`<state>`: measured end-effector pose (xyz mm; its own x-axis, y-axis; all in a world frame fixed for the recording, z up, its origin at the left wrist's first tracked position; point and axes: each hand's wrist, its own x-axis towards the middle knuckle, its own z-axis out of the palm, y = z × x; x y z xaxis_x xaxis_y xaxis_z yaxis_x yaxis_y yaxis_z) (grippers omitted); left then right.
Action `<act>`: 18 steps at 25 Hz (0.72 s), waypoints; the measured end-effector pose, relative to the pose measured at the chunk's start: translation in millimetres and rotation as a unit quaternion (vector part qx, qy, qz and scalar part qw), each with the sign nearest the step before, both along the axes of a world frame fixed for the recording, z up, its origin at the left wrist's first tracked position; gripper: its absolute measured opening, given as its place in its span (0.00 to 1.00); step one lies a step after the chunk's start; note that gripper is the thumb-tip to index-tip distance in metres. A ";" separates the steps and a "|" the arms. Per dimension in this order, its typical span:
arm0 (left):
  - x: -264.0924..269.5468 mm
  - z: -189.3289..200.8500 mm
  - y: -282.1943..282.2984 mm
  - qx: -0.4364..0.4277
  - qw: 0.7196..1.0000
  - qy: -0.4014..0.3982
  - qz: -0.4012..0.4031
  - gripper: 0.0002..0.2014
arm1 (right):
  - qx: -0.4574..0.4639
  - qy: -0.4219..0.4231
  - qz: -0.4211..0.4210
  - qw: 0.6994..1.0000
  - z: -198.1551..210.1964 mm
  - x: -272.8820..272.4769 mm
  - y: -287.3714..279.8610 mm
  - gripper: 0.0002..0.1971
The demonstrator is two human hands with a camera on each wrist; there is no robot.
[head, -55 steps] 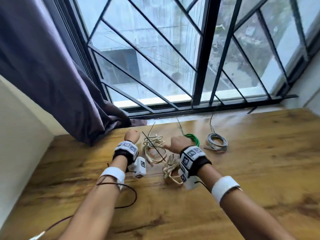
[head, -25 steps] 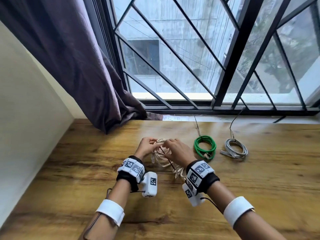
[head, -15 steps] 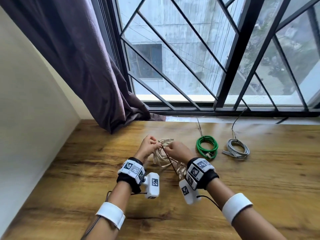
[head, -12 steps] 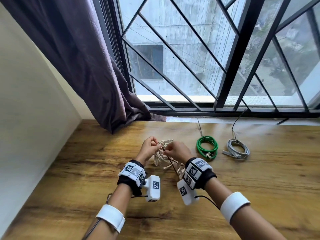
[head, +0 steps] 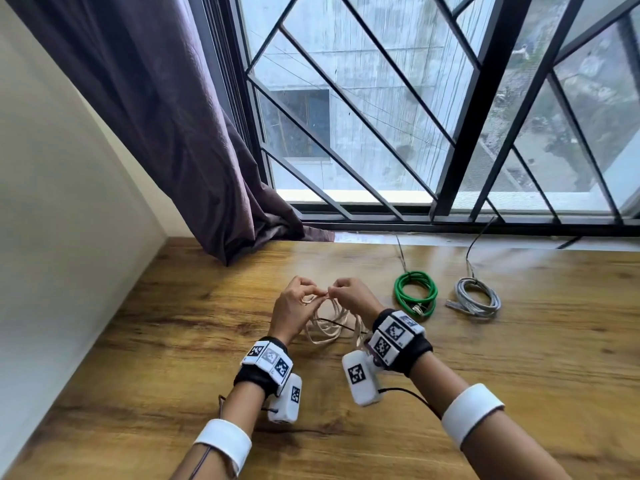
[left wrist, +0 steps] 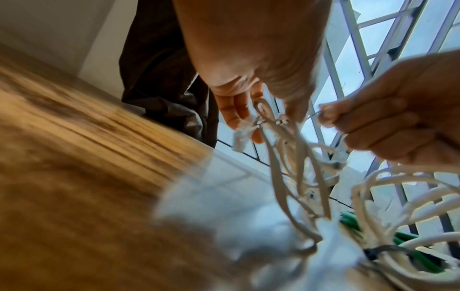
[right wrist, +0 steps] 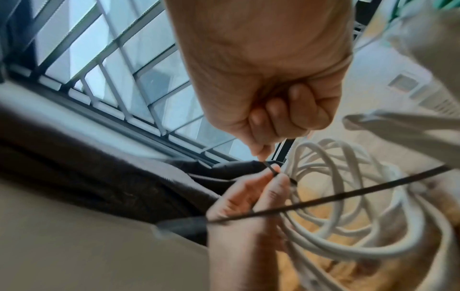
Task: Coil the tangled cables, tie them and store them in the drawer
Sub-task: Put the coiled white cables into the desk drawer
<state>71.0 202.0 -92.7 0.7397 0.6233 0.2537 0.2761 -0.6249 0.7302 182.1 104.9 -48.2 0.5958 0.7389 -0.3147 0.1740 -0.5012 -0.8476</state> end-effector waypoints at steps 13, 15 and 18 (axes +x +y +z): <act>9.4 4.2 -4.5 0.093 0.994 0.054 0.024 0.08 | 0.064 0.063 -0.038 0.995 9.9 -3.4 -3.2 0.12; 9.4 2.3 -2.6 0.052 0.998 0.018 0.022 0.08 | 0.086 0.120 -0.055 0.988 17.1 -2.8 -2.3 0.12; 9.0 3.2 1.9 0.019 1.000 0.023 0.009 0.08 | 0.091 0.156 -0.064 0.982 18.6 -4.4 -2.2 0.13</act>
